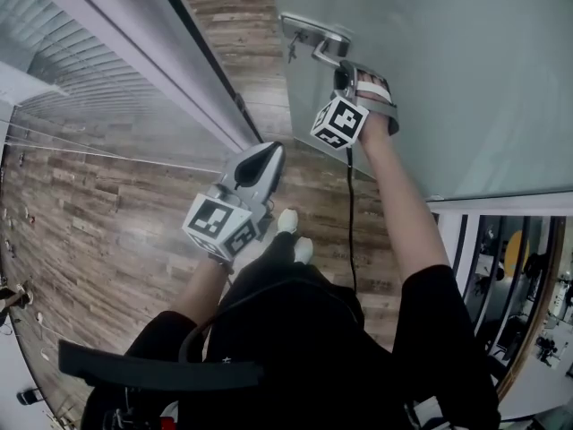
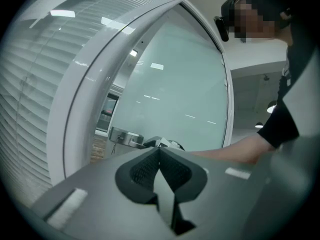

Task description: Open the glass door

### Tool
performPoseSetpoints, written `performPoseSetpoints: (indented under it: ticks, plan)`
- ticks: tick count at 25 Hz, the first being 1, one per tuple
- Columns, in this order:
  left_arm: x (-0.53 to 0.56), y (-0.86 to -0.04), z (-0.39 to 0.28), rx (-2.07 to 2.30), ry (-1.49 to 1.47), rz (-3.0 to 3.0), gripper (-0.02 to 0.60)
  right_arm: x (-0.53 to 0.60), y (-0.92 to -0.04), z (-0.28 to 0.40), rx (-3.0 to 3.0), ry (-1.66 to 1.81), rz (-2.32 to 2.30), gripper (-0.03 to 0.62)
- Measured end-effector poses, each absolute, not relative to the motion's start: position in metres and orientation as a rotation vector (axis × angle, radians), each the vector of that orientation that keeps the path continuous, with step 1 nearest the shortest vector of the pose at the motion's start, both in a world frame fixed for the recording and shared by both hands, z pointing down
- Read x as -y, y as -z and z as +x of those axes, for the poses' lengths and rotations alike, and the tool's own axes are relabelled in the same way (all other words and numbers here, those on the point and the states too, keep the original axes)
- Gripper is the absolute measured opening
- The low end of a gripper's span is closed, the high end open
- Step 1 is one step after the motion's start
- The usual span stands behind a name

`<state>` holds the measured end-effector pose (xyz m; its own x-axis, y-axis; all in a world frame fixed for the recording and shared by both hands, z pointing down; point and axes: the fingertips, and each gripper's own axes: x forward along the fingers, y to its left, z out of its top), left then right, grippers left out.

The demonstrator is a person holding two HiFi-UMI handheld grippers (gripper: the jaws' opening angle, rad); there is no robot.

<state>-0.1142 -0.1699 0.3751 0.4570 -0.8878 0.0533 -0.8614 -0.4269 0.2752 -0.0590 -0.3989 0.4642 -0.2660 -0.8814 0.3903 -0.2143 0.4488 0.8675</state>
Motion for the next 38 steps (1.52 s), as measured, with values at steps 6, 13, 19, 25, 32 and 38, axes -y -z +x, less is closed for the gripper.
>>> performPoseSetpoints:
  ticks: [6, 13, 19, 25, 32, 38]
  plan:
    - [0.196, -0.366, -0.099, 1.413, 0.162, 2.490, 0.002, 0.414, -0.455, -0.050, 1.736, 0.852, 0.968, 0.097]
    - [0.235, -0.365, -0.088, 1.297, 0.178, 2.541, 0.002, 0.441, -0.455, -0.045, 1.733, 0.841, 1.005, 0.098]
    - [0.287, -0.374, -0.069, 1.217, 0.150, 2.565, 0.002, 0.495, -0.468, -0.033, 1.736, 0.784, 1.015, 0.097]
    - [0.296, -0.366, -0.063, 1.188, 0.161, 2.579, 0.002, 0.515, -0.462, -0.027, 1.710, 0.755, 1.017, 0.095]
    - [0.302, -0.371, -0.063, 1.187, 0.087, 2.541, 0.002, 0.530, -0.454, -0.023, 1.683, 0.744, 1.042, 0.094]
    - [0.340, -0.371, -0.048, 1.243, 0.162, 2.547, 0.001, 0.555, -0.449, -0.008, 1.705, 0.746, 1.047, 0.092]
